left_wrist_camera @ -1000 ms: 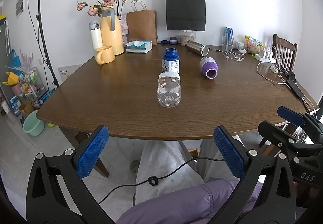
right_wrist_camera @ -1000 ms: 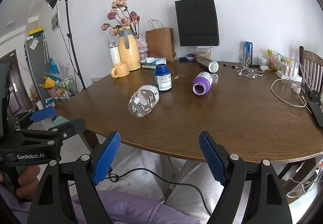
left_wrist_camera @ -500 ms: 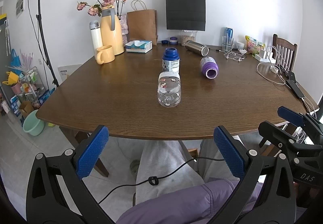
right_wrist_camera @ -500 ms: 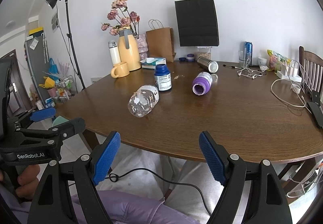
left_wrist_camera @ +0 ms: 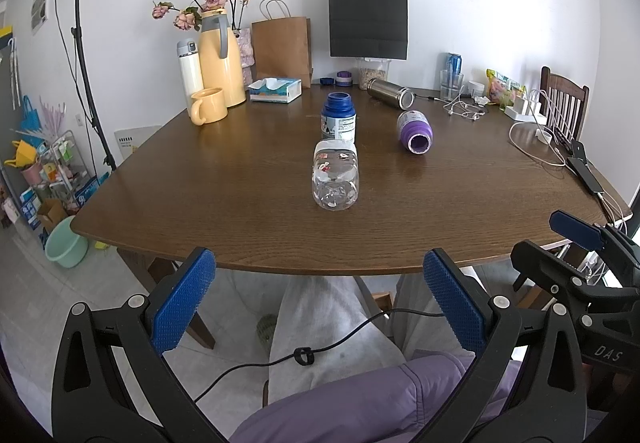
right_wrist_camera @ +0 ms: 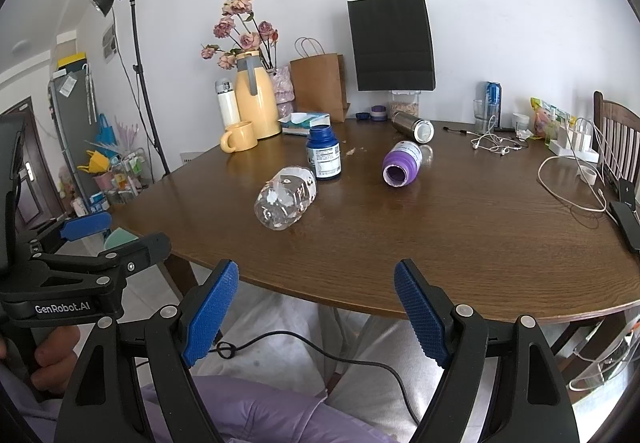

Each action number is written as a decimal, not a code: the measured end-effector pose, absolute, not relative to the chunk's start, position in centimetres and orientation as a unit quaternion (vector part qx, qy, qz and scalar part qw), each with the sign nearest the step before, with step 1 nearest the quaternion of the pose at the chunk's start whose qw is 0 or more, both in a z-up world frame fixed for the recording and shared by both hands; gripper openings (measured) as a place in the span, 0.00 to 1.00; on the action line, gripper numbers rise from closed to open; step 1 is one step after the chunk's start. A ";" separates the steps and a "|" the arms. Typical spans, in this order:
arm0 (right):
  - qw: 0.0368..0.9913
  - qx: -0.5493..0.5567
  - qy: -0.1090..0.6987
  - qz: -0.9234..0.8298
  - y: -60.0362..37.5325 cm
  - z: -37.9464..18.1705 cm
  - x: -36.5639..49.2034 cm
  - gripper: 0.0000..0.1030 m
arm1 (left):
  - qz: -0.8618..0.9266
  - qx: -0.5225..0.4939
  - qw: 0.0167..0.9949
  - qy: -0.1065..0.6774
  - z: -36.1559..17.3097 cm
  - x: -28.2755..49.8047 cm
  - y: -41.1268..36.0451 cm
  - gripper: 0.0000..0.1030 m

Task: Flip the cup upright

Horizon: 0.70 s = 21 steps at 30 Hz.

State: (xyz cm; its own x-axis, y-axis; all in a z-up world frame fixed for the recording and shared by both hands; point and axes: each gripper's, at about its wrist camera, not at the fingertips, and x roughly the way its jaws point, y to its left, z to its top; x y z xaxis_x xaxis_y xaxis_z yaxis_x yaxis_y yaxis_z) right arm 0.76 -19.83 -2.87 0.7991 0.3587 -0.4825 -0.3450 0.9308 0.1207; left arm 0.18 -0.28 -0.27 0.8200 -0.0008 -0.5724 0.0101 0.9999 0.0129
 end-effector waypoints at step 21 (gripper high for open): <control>0.947 0.013 0.262 0.184 -19.8 -3.4 1.6 0.82 | -0.001 0.008 0.955 0.297 -0.7 0.0 -0.2 1.00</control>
